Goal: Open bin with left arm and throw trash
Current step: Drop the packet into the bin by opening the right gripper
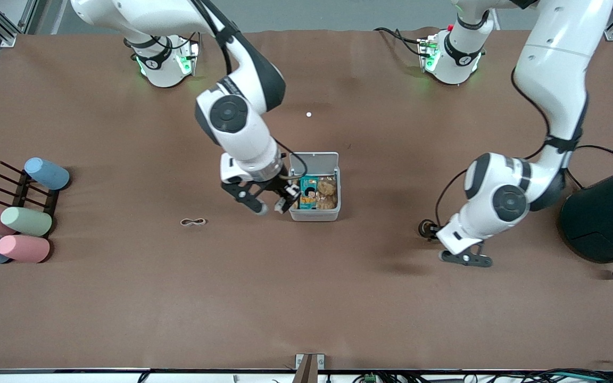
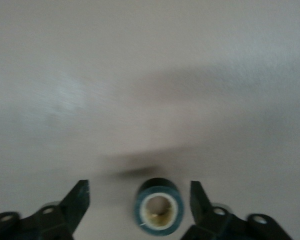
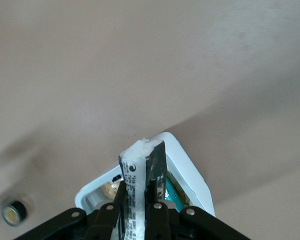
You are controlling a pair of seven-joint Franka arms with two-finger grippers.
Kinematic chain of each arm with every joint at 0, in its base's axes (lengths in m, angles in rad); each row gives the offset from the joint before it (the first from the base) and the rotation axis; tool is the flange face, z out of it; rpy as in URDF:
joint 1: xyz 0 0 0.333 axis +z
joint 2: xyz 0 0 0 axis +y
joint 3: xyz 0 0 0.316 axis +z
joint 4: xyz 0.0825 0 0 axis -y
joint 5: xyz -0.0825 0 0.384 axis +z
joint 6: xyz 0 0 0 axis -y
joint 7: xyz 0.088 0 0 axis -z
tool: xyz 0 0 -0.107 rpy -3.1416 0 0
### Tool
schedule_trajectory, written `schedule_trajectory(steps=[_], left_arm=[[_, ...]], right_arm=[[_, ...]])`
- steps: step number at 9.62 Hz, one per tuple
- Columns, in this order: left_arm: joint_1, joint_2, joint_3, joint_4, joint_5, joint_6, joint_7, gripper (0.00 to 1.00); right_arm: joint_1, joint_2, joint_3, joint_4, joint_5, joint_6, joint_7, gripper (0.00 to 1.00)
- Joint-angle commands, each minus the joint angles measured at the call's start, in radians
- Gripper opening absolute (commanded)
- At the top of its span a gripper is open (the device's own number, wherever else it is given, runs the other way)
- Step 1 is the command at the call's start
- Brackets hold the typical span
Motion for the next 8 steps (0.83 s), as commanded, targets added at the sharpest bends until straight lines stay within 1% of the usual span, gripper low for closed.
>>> schedule_trajectory(steps=[1,3,4,5,7,8], left_arm=[[-0.025,-0.022,-0.003,-0.066,0.025,0.040,-0.079,1.00],[-0.022,-0.048,-0.004,-0.124,0.028,0.043,-0.084,0.98],[-0.024,-0.054,-0.004,-0.144,0.028,0.060,-0.086,0.91],[-0.022,-0.054,-0.003,-0.176,0.028,0.112,-0.084,0.88],[-0.015,-0.053,-0.003,-0.191,0.047,0.138,-0.084,0.87],[-0.015,-0.053,-0.003,-0.191,0.047,0.138,-0.084,0.78]], right_arm=[[0.051,0.041,-0.008,0.041,-0.005,-0.022,-0.183,0.05],[0.069,0.046,-0.007,0.034,-0.003,-0.042,-0.216,0.05],[0.077,0.046,-0.005,0.034,-0.002,-0.079,-0.243,0.06],[0.079,0.046,-0.002,0.031,-0.002,-0.084,-0.247,0.11],[0.068,0.046,-0.001,0.024,0.009,-0.090,-0.261,0.43],[0.062,0.044,-0.002,0.026,0.018,-0.090,-0.261,0.66]])
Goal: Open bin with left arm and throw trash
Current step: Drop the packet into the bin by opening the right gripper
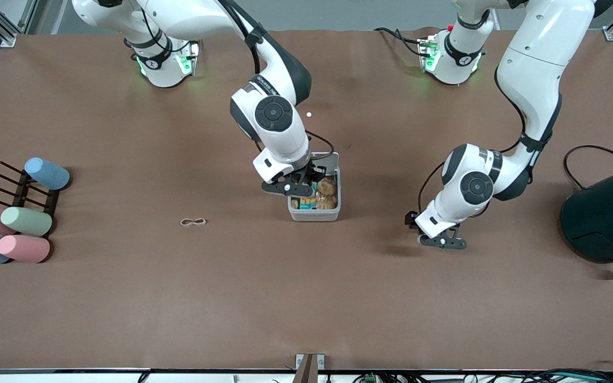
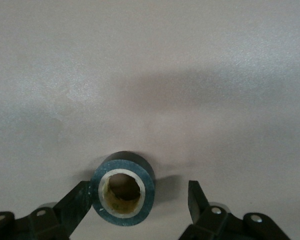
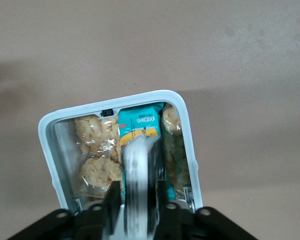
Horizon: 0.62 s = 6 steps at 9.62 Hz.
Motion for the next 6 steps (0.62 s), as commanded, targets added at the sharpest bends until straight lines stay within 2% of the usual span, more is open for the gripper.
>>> schedule_trajectory(steps=[1,3,6], left_arm=[[0.004,-0.023,-0.003,-0.042,0.024,0.015,-0.018,0.67],[0.006,-0.022,-0.003,-0.042,0.024,0.015,-0.012,0.46],[0.003,-0.022,-0.003,-0.039,0.022,0.015,-0.013,0.09]], right_arm=[[-0.017,0.002,-0.001,0.010,0.015,-0.013,-0.020,0.73],[-0.033,-0.002,-0.001,0.013,0.015,-0.057,-0.022,0.74],[-0.179,-0.019,-0.002,0.004,0.015,-0.216,-0.057,0.74]])
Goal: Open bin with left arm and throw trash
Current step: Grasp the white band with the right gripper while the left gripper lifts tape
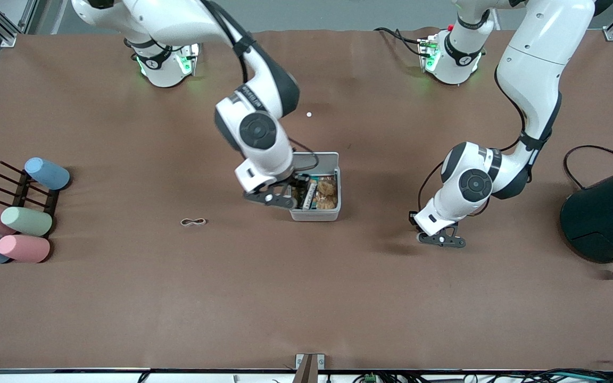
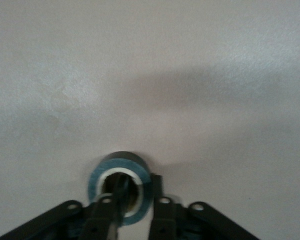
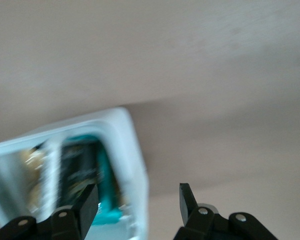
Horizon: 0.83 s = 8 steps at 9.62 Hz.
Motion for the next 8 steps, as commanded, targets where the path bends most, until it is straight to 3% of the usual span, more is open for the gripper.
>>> schedule_trajectory(steps=[1,2,4,5,7,8], left_arm=[[-0.001,-0.016,0.001,-0.020,0.018,0.012,-0.018,0.05],[-0.006,-0.016,0.001,-0.018,0.016,0.011,-0.021,0.00],[-0.023,-0.026,-0.004,0.040,0.015,-0.055,-0.027,0.00],[-0.058,-0.027,-0.004,0.125,0.016,-0.157,-0.054,0.00],[-0.191,-0.029,-0.004,0.367,-0.001,-0.389,-0.160,0.00],[-0.277,-0.020,-0.004,0.427,-0.011,-0.406,-0.311,0.00]], right_arm=[[-0.137,-0.013,0.013,-0.039,0.014,-0.040,-0.052,0.74],[-0.186,-0.013,0.012,-0.071,0.011,-0.032,-0.089,0.74],[-0.248,-0.016,0.009,-0.213,-0.001,0.091,-0.155,0.77],[-0.268,-0.050,0.003,-0.315,0.000,0.215,-0.149,0.96],[-0.326,-0.088,-0.001,-0.408,0.012,0.273,0.051,1.00],[-0.334,-0.085,-0.001,-0.405,0.012,0.328,0.268,1.00]])
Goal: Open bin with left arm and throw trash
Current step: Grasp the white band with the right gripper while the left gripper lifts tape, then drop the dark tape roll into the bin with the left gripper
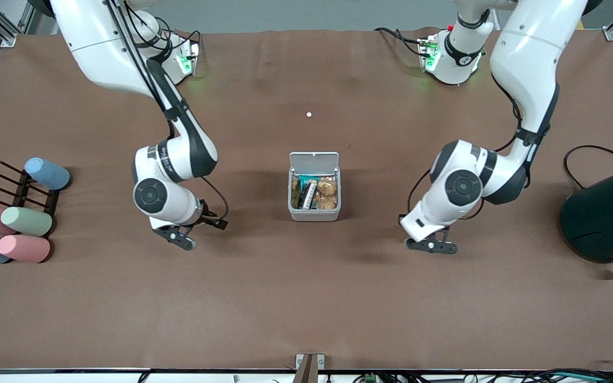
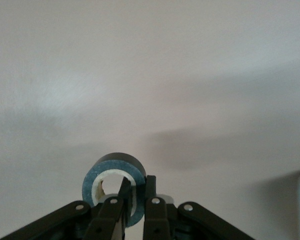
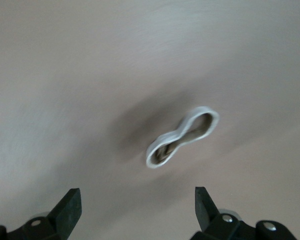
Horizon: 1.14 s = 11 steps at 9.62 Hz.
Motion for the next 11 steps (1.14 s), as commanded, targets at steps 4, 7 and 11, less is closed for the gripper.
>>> schedule_trajectory(steps=[4,7,11], left_arm=[[-0.306,0.049,0.008,0.110,-0.021,-0.065,-0.460,0.00],[-0.333,0.060,0.009,0.105,-0.025,-0.065,-0.450,1.00],[-0.182,-0.043,0.009,0.110,-0.074,-0.121,-0.381,1.00]], right_arm=[[-0.006,-0.011,-0.003,-0.073,-0.008,0.190,0.704,1.00],[0.013,0.002,-0.038,-0.092,-0.050,0.107,0.768,0.99],[0.011,0.048,-0.069,-0.078,-0.058,0.116,0.771,0.47]])
